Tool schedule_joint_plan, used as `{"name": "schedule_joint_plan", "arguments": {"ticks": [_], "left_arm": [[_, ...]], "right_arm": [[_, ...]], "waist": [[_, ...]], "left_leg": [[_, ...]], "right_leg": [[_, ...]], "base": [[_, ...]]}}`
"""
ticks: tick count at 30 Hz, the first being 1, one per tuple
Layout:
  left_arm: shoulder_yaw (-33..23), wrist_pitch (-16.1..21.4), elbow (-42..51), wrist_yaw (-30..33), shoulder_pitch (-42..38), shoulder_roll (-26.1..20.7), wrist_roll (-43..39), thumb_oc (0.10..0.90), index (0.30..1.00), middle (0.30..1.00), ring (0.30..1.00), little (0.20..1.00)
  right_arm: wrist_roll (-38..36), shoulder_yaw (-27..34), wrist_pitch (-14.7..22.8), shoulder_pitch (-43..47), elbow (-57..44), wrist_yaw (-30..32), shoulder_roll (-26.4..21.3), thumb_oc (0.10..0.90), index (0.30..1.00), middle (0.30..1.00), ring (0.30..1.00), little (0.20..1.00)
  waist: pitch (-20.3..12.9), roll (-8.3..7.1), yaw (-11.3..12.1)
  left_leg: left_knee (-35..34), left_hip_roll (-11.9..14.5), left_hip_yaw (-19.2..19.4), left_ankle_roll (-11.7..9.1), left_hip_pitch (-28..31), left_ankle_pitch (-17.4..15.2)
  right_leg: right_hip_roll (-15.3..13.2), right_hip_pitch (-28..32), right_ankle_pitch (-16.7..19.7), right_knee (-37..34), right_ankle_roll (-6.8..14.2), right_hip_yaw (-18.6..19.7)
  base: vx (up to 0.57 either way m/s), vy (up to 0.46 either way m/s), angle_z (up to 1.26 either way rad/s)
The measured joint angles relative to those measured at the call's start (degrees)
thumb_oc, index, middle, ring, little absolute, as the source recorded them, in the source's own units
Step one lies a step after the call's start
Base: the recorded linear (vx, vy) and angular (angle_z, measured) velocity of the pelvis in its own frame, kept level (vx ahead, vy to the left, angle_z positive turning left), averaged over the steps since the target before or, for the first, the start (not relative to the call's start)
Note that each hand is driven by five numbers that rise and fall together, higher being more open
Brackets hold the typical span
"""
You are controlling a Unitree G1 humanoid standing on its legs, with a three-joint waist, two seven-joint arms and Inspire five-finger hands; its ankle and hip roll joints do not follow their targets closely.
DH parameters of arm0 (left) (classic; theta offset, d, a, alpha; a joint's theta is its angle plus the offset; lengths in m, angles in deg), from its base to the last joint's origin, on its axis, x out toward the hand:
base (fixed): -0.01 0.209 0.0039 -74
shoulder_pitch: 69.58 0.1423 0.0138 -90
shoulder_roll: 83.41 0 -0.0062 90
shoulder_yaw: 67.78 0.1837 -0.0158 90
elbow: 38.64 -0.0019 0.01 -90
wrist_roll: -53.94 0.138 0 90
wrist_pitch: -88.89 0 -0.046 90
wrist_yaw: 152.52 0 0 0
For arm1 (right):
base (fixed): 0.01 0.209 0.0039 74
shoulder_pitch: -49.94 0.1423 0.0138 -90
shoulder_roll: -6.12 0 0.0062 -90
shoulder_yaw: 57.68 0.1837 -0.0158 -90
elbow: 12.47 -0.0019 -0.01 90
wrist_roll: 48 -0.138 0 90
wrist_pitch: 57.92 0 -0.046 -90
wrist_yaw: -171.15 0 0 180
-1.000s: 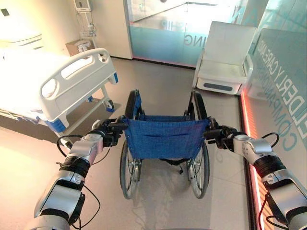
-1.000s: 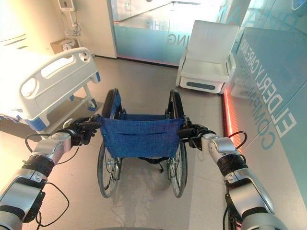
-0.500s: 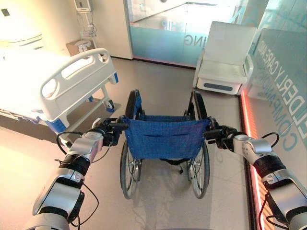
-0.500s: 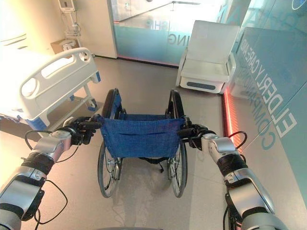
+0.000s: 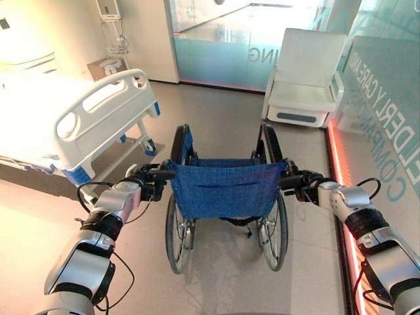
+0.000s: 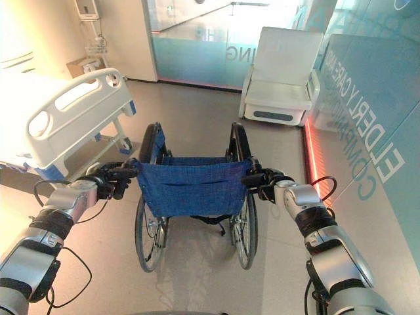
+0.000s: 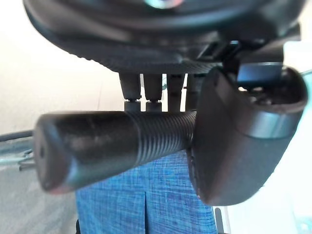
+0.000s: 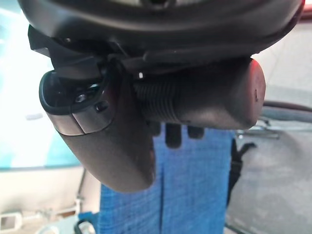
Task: Push the wheelchair next to the bed
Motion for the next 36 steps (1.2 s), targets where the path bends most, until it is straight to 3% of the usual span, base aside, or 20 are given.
{"name": "schedule_joint_plan", "arguments": {"ticks": [3, 8, 11, 13, 14, 16, 18, 19, 21, 22, 23, 24, 25, 26, 27, 29, 32, 34, 35, 36], "left_arm": [[1.16, -0.11, -2.83, -0.01, -3.59, 0.13, -2.14, 0.4, 0.3, 0.3, 0.3, 0.3], [0.89, 0.01, -4.83, -0.03, -5.85, 0.98, -2.81, 0.4, 0.3, 0.3, 0.3, 0.3], [0.81, 0.83, -5.23, -0.01, -5.94, 0.97, -3.23, 0.4, 0.3, 0.3, 0.3, 0.3], [0.8, 1.91, -5.37, 0.09, -6.0, 1.09, -3.29, 0.4, 0.3, 0.3, 0.3, 0.3], [0.96, 1.97, -5.53, 0.11, -6.5, 0.81, -3.33, 0.4, 0.3, 0.3, 0.3, 0.3], [0.97, 2.12, -6.49, 0.14, -8.1, 0.81, -3.35, 0.4, 0.3, 0.3, 0.3, 0.3], [0.99, 2.91, -7.09, 0.16, -8.12, 1.13, -3.33, 0.4, 0.3, 0.3, 0.3, 0.3], [1.11, 3.18, -7.32, 0.52, -8.11, 1.87, -3.33, 0.4, 0.3, 0.3, 0.3, 0.3], [1.55, 3.57, -7.18, 0.89, -7.58, 2.64, -3.39, 0.4, 0.3, 0.3, 0.3, 0.3], [2.79, 3.96, -6.78, 1.06, -7.09, 1.8, -4.06, 0.4, 0.3, 0.3, 0.3, 0.3], [2.5, 4.39, -6.36, 1.19, -6.79, 1.48, -4.23, 0.4, 0.3, 0.3, 0.3, 0.3], [1.68, 6.24, -6.08, 2.87, -5.41, 2.28, -4.5, 0.4, 0.3, 0.3, 0.3, 0.3], [1.15, 5.92, -5.91, 4.2, -4.68, 3.04, -4.62, 0.4, 0.3, 0.3, 0.3, 0.3], [0.72, 5.81, -5.64, 4.84, -3.13, 3.13, -4.78, 0.4, 0.3, 0.3, 0.3, 0.3], [0.08, 5.8, -5.0, 4.97, -1.88, 2.95, -5.17, 0.4, 0.3, 0.3, 0.3, 0.3], [-1.01, 5.82, -2.49, 5.0, 1.67, 2.11, -6.13, 0.4, 0.3, 0.3, 0.3, 0.3], [-1.05, 5.9, -1.93, 4.83, 1.81, 1.1, -6.61, 0.4, 0.3, 0.3, 0.3, 0.3], [-1.22, 7.54, -1.87, 4.8, 1.7, 0.41, -6.7, 0.4, 0.3, 0.3, 0.3, 0.3], [-1.52, 7.8, -1.91, 4.8, 1.47, 0.38, -6.7, 0.4, 0.3, 0.3, 0.3, 0.3], [-1.43, 8.14, -1.88, 4.79, 1.35, 0.0, -6.76, 0.4, 0.3, 0.3, 0.3, 0.3]], "right_arm": [[0.0, -0.07, 0.3, 2.28, 1.6, -0.51, -0.89, 0.4, 0.3, 0.3, 0.3, 0.3], [0.45, -0.07, 0.83, 4.44, 5.19, -2.19, -0.89, 0.4, 0.3, 0.3, 0.3, 0.3], [0.53, -0.04, 1.52, 4.73, 6.09, -3.4, -0.89, 0.4, 0.3, 0.3, 0.3, 0.3], [0.51, 0.05, 2.39, 5.01, 5.98, -3.82, -0.97, 0.4, 0.3, 0.3, 0.3, 0.3], [0.53, 0.3, 2.46, 5.42, 5.84, -3.92, -0.94, 0.4, 0.3, 0.3, 0.3, 0.3], [1.11, 1.53, 2.48, 5.9, 6.12, -4.52, -0.99, 0.4, 0.3, 0.3, 0.3, 0.3], [2.18, 2.02, 2.48, 5.91, 6.98, -5.2, -0.58, 0.4, 0.3, 0.3, 0.3, 0.3], [2.19, 2.2, 2.48, 6.04, 8.35, -5.93, -0.68, 0.4, 0.3, 0.3, 0.3, 0.3], [2.26, 1.91, 2.46, 6.06, 9.44, -6.31, -1.04, 0.4, 0.3, 0.3, 0.3, 0.3], [2.35, 1.69, 2.55, 5.9, 9.55, -6.32, -0.52, 0.4, 0.3, 0.3, 0.3, 0.3], [2.59, 1.82, 2.98, 6.3, 9.28, -6.3, -0.41, 0.4, 0.3, 0.3, 0.3, 0.3], [3.63, 1.8, 3.61, 7.16, 8.92, -6.15, -0.47, 0.4, 0.3, 0.3, 0.3, 0.3], [4.38, 0.29, 3.62, 7.43, 7.73, -5.89, -0.98, 0.4, 0.3, 0.3, 0.3, 0.3], [4.38, -0.93, 3.53, 7.35, 7.02, -5.44, -0.83, 0.4, 0.3, 0.3, 0.3, 0.3], [4.35, -1.41, 3.42, 7.28, 6.93, -5.39, -0.64, 0.4, 0.3, 0.3, 0.3, 0.3], [4.33, -2.61, 3.35, 6.58, 7.03, -5.01, -0.08, 0.4, 0.3, 0.3, 0.3, 0.3], [4.34, -2.61, 3.59, 6.87, 7.71, -4.61, 0.86, 0.4, 0.3, 0.3, 0.3, 0.3], [4.18, -3.21, 3.67, 9.17, 9.59, -4.28, 1.76, 0.4, 0.3, 0.3, 0.3, 0.3], [3.94, -3.19, 3.75, 9.46, 9.5, -4.28, 1.6, 0.4, 0.3, 0.3, 0.3, 0.3], [3.81, -3.18, 3.91, 9.67, 9.5, -4.2, 1.72, 0.4, 0.3, 0.3, 0.3, 0.3]], "waist": [[2.77, -0.27, -0.17], [4.12, -1.84, -0.75], [4.17, -2.21, -0.98], [5.04, -0.84, -0.87], [5.62, -0.09, -1.44], [6.94, -1.5, -2.49], [7.2, -2.67, -3.14], [6.7, -3.41, -3.14], [5.37, -2.25, -3.4], [3.48, -3.98, -3.65], [3.79, -4.59, -3.47], [3.88, -3.56, -2.63], [3.97, -2.27, -0.4], [3.93, -2.23, 0.04], [3.99, -2.33, 0.26], [4.49, -4.18, 1.78], [4.66, -4.5, 4.02], [4.93, -4.29, 7.34], [5.16, -3.85, 7.72], [5.18, -3.12, 7.33]], "left_leg": [[2.33, -1.18, -0.96, 1.0, -0.91, -1.04], [4.46, -2.67, -1.81, 1.76, -1.69, -1.54], [5.28, -3.41, -6.33, 2.2, -2.34, -1.74], [5.95, -2.75, -11.6, 2.79, -2.5, -1.75], [6.98, -1.84, -12.75, 2.54, -3.23, -2.22], [8.9, -2.38, -14.32, 1.82, -3.85, -3.71], [9.54, -2.65, -14.31, 1.06, -3.5, -4.51], [10.13, -1.9, -14.1, 0.03, -3.44, -5.34], [9.75, 2.56, -12.89, -2.44, -3.4, -6.93], [16.24, 2.01, -11.91, -7.34, -5.36, -7.47], [23.91, 1.26, -11.15, -9.61, -9.21, -9.03], [39.37, 0.7, -9.93, -10.49, -17.12, -9.24], [48.94, -0.19, -9.08, -12.32, -20.32, -4.14], [54.82, -0.72, -8.94, -13.59, -23.3, 1.51], [56.82, -0.98, -8.91, -13.37, -25.07, 2.0], [52.21, -2.4, -4.7, -11.41, -25.61, 0.81], [36.8, -3.26, -3.41, -10.6, -24.16, 0.4], [15.04, -3.19, -3.34, -9.49, -20.74, 1.58], [10.21, -2.68, -3.48, -9.59, -20.19, 2.39], [5.67, -1.56, -4.1, -9.66, -20.47, 2.72]], "right_leg": [[-1.49, -3.62, -3.75, 8.93, 0.53, -0.32], [-3.41, -6.18, -5.64, 13.54, 1.2, -0.55], [-2.81, -7.32, -5.75, 13.74, 1.7, -0.18], [-1.07, -11.56, -5.85, 18.28, 1.55, 0.01], [-0.26, -14.29, -4.84, 16.76, 3.14, -0.18], [-2.86, -16.33, -2.45, 8.45, 6.32, -0.46], [-5.17, -17.1, -2.46, 8.22, 6.27, -0.46], [-6.02, -17.97, -2.78, 13.34, 5.7, -0.44], [-3.49, -17.16, -4.58, 24.3, 2.89, -2.32], [-2.19, -13.83, -6.49, 21.62, 1.05, -3.12], [-2.11, -13.13, -8.37, 20.44, -3.18, -3.18], [-1.66, -13.01, -8.64, 19.2, -3.73, -2.44], [-0.42, -11.72, -8.96, 18.74, -4.37, -0.86], [-0.23, -9.73, -8.36, 17.72, -5.31, -0.58], [0.01, -8.39, -8.27, 16.91, -5.56, 0.07], [0.27, -2.58, -6.89, 10.92, -6.23, 2.41], [2.59, 1.0, -6.24, 5.82, -5.49, 5.59], [3.47, 1.55, -7.02, 4.41, -5.0, 6.01], [4.29, 1.88, -7.0, 4.46, -6.14, 5.95], [6.4, 4.02, -5.67, 2.84, -9.5, 10.03]], "base": [[0.11, 0.068, -0.01], [0.25, -0.071, 0.04], [0.37, -0.18, 0.02], [0.36, -0.184, 0.05], [0.42, -0.227, 0.37], [0.42, -0.242, 0.65], [0.34, -0.216, 0.66], [0.34, -0.218, 0.85], [0.32, -0.245, 0.8], [0.28, -0.236, 0.5], [0.33, -0.279, 0.23], [0.28, -0.225, -0.35], [0.33, -0.23, -0.44], [0.31, -0.143, -0.32], [0.35, -0.069, 0.07], [0.35, 0.004, -0.02], [0.49, 0.096, -0.18], [0.42, 0.108, -0.49], [0.54, 0.148, -0.3], [0.56, 0.167, -0.02]]}}
